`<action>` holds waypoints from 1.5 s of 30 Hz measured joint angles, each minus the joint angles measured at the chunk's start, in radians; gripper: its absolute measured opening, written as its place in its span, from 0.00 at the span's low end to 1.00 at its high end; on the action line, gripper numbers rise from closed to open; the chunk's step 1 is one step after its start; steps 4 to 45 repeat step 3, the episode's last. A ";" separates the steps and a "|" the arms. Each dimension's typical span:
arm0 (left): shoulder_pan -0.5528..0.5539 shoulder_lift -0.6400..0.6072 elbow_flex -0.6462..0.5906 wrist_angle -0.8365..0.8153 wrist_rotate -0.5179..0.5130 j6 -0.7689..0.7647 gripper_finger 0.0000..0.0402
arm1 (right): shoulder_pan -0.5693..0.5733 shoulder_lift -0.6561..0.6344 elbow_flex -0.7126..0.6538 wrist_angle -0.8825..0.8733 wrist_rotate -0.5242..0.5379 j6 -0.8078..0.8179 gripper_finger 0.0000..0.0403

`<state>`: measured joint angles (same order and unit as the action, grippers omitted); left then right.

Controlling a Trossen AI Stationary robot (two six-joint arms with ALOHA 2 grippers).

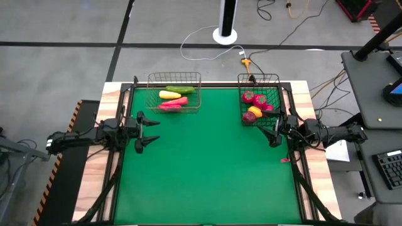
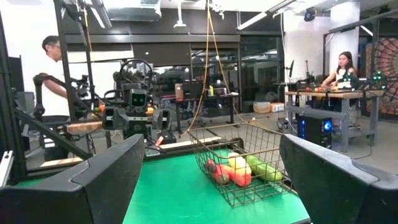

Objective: Sort produce into baskets
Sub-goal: Return to home position

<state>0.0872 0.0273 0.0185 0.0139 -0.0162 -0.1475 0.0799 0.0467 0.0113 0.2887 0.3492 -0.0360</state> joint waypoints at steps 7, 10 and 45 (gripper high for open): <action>0.000 0.000 0.000 0.000 0.000 0.000 0.78 | 0.000 0.000 0.000 0.000 0.000 0.000 0.91; 0.000 0.000 0.000 0.000 0.000 0.000 0.78 | 0.000 0.000 0.000 0.000 0.000 0.000 0.91; 0.000 0.000 0.000 0.000 0.000 0.000 0.78 | 0.000 0.000 0.000 0.000 0.000 0.000 0.91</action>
